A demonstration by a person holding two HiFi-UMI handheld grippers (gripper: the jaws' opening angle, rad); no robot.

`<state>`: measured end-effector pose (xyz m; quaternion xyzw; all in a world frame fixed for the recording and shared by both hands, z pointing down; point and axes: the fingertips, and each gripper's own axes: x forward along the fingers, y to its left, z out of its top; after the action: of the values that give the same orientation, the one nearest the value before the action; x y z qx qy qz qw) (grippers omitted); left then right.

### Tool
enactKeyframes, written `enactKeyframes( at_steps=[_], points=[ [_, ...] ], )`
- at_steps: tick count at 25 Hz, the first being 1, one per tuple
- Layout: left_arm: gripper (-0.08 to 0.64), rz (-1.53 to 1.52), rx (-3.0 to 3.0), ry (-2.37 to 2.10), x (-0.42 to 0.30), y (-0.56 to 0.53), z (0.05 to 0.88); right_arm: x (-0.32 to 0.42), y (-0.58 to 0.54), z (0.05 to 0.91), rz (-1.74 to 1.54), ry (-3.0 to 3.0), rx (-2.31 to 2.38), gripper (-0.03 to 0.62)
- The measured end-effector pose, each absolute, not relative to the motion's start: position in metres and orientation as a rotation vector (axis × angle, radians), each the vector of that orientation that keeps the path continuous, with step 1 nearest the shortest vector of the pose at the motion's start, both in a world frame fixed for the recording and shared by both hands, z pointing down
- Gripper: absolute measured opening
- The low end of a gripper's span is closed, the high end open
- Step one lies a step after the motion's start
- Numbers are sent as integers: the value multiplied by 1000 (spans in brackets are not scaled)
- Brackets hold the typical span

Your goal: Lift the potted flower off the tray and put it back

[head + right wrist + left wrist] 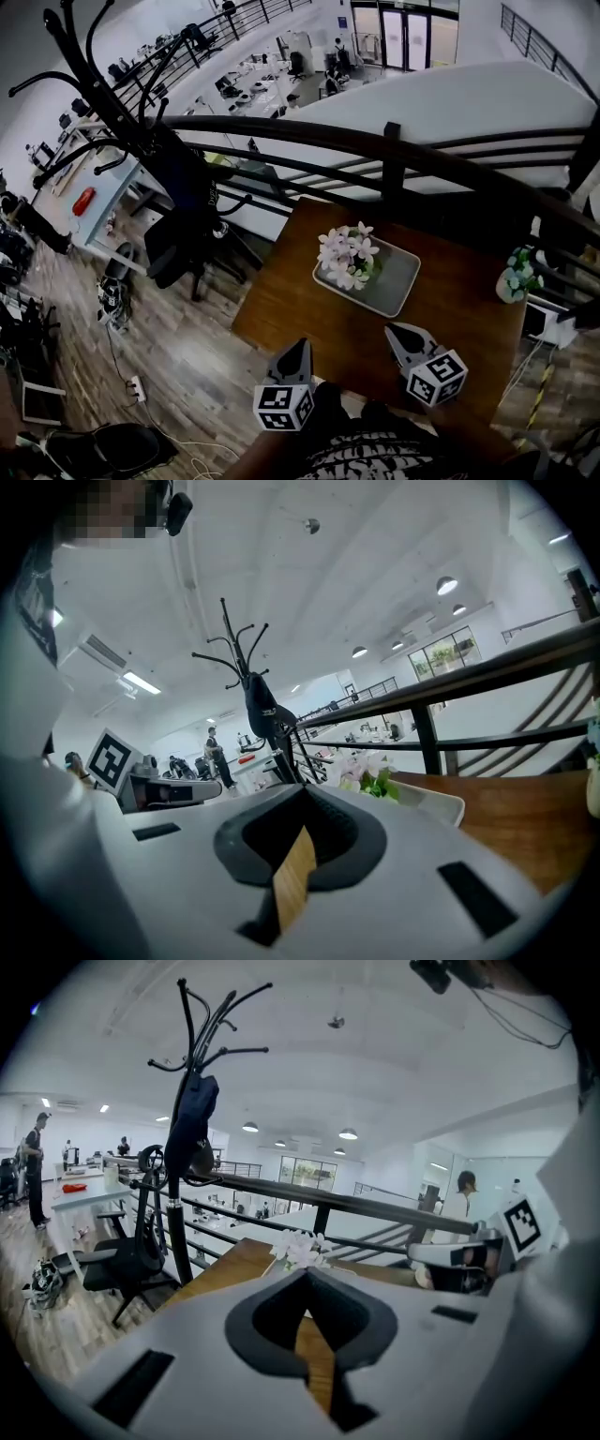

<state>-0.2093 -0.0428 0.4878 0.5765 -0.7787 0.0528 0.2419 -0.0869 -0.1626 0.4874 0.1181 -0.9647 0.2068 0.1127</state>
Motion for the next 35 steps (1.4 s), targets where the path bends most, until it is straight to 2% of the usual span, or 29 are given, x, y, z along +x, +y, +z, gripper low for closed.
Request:
enactKeyframes(
  at_steps=[10, 20, 29, 35],
  points=[
    [9, 181, 1729, -1928, -268, -123, 558, -130, -218, 524, 479, -2701, 674, -2],
    [15, 350, 1970, -1849, -292, -207, 631, -177, -247, 542, 439, -2631, 851, -2],
    [311, 438, 2053, -1676, -275, -248, 696, -193, -245, 533, 420, -2626, 881, -2],
    [405, 475, 2087, -1631, -272, -274, 716, -184, -235, 543, 455, -2600, 904, -2]
  ],
)
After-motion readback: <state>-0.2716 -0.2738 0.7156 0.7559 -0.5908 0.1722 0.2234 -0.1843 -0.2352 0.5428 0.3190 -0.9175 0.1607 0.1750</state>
